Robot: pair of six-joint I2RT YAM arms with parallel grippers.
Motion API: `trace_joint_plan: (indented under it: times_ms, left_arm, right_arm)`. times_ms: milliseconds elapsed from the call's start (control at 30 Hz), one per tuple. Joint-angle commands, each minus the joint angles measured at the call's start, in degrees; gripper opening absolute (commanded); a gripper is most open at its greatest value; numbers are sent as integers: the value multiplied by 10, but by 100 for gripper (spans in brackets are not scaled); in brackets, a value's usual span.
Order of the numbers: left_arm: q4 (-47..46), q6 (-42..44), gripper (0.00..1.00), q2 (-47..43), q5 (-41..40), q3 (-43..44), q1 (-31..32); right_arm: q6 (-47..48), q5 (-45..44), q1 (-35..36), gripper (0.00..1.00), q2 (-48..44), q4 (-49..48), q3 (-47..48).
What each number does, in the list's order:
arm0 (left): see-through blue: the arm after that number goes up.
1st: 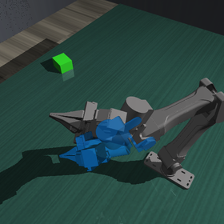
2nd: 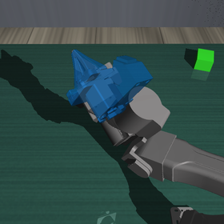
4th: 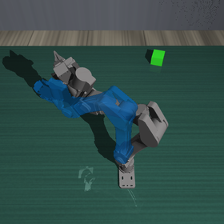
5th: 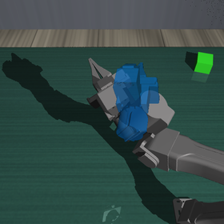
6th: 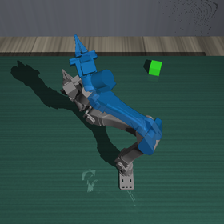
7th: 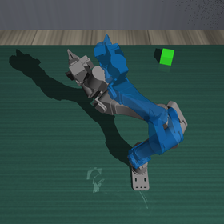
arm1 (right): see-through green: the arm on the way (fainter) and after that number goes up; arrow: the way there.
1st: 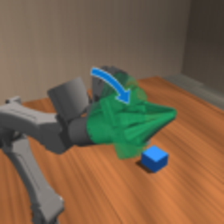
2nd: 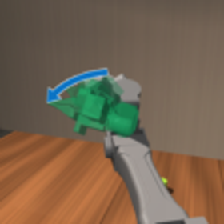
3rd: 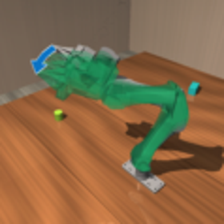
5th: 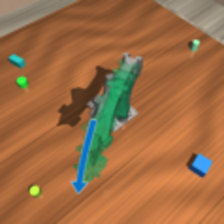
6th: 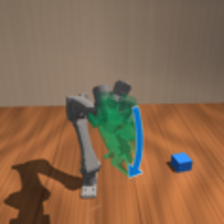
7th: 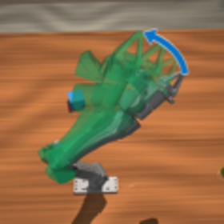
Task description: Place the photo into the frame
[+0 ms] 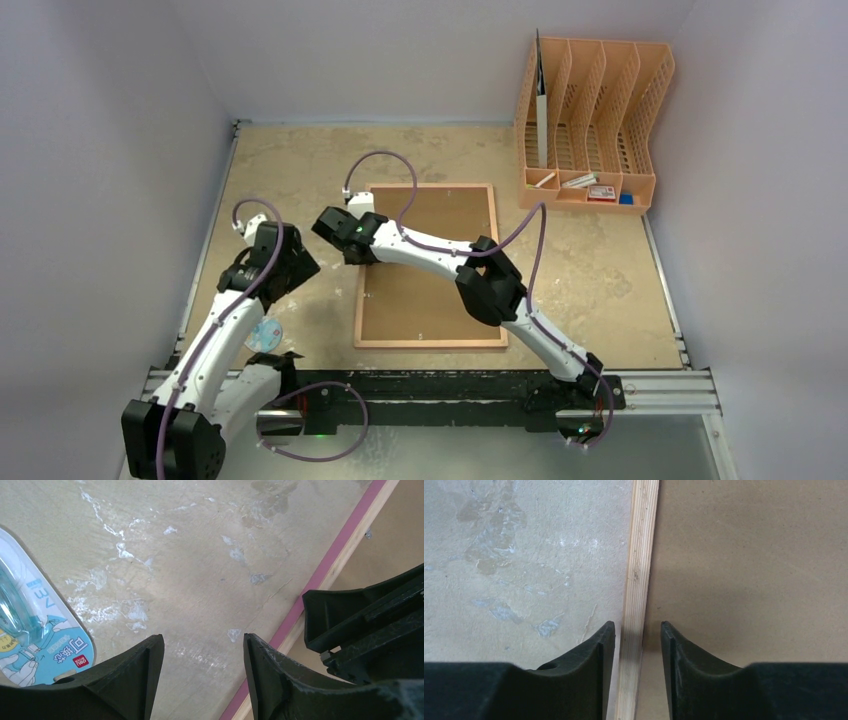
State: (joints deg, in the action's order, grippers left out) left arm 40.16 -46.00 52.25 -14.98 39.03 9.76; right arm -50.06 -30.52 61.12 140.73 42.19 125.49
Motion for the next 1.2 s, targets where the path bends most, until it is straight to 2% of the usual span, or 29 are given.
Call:
trace_joint_plan:
  times_ms: [0,233,333,400,567,600,833,967,1167]
  left_arm:
    - [-21,-25,61,-14,13,-13,-3]
    - [-43,-39,61,-21,53,-45,-4]
    - [-58,-48,61,-25,71,-66,-3]
    - [-63,-51,61,-26,82,-74,-4]
    - [-89,-46,61,-32,129,-90,-4]
    - [-99,-43,62,-32,143,-93,-3]
    - [-181,-19,65,-32,282,-121,-4]
    - [-202,-11,66,-33,331,-119,-3]
    - [-229,-7,66,-28,396,-125,-4]
  right_arm:
    - [3,-13,4,39,15,16,23]
    - [1,7,3,37,23,24,36]
    - [0,9,3,32,28,25,34]
    - [-2,9,3,26,30,26,31]
    - [-10,1,2,2,12,19,30]
    - [-10,0,2,0,6,16,29]
    - [-10,32,-1,0,-64,-8,22]
    - [-5,60,-2,0,-129,-49,-35]
    - [-5,79,-5,0,-166,-62,-75]
